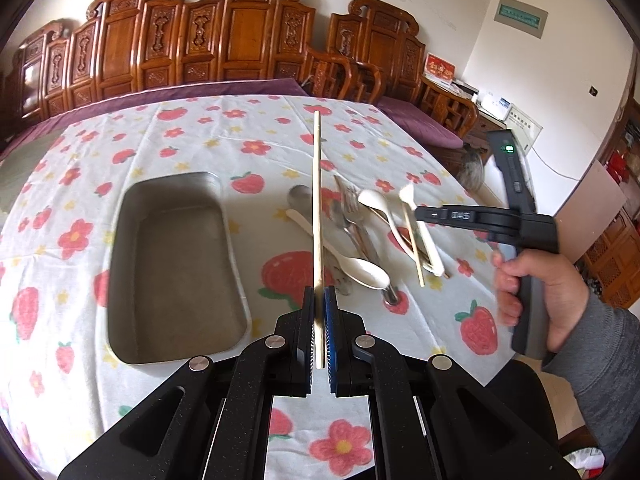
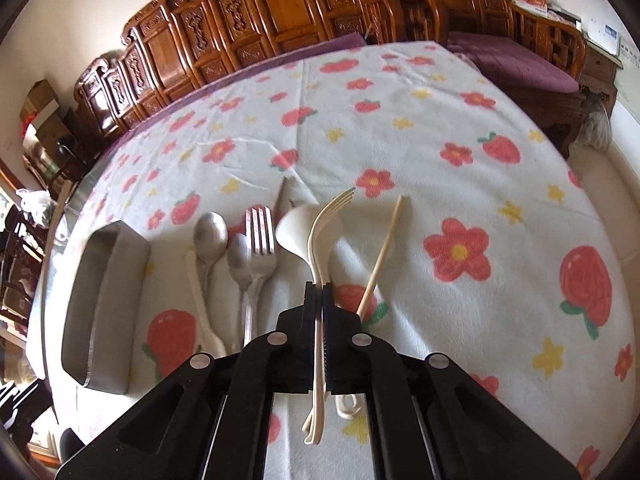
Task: Organize utensils
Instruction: 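Carry the chopstick into the metal tray and open the left tool while the right tool carries the fork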
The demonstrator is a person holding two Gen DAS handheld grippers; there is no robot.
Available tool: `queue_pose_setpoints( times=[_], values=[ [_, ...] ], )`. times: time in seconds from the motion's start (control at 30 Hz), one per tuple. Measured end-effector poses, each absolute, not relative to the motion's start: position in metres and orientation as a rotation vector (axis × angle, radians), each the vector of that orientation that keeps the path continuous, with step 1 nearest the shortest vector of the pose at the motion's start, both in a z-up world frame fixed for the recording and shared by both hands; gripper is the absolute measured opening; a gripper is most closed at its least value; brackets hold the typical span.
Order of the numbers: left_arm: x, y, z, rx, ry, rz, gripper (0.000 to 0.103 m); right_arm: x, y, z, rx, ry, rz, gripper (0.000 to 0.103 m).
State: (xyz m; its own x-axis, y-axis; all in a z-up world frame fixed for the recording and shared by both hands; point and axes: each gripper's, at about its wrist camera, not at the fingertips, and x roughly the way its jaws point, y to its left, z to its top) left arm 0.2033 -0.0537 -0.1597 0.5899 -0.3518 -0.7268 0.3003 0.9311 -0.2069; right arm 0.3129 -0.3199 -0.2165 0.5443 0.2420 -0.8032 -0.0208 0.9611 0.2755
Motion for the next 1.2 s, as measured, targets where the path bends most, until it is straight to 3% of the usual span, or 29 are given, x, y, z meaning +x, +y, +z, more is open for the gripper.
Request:
queue_pose_setpoints(
  times=[0.6, 1.2],
  values=[
    [0.223, 0.010, -0.163, -0.030, 0.890, -0.245, 0.004, 0.291, -0.223, -0.162, 0.172, 0.906, 0.392, 0.004],
    [0.260, 0.036, -0.208, 0.000, 1.041, -0.183, 0.004, 0.289, -0.156, -0.168, 0.124, 0.936, 0.493, 0.004]
  ],
)
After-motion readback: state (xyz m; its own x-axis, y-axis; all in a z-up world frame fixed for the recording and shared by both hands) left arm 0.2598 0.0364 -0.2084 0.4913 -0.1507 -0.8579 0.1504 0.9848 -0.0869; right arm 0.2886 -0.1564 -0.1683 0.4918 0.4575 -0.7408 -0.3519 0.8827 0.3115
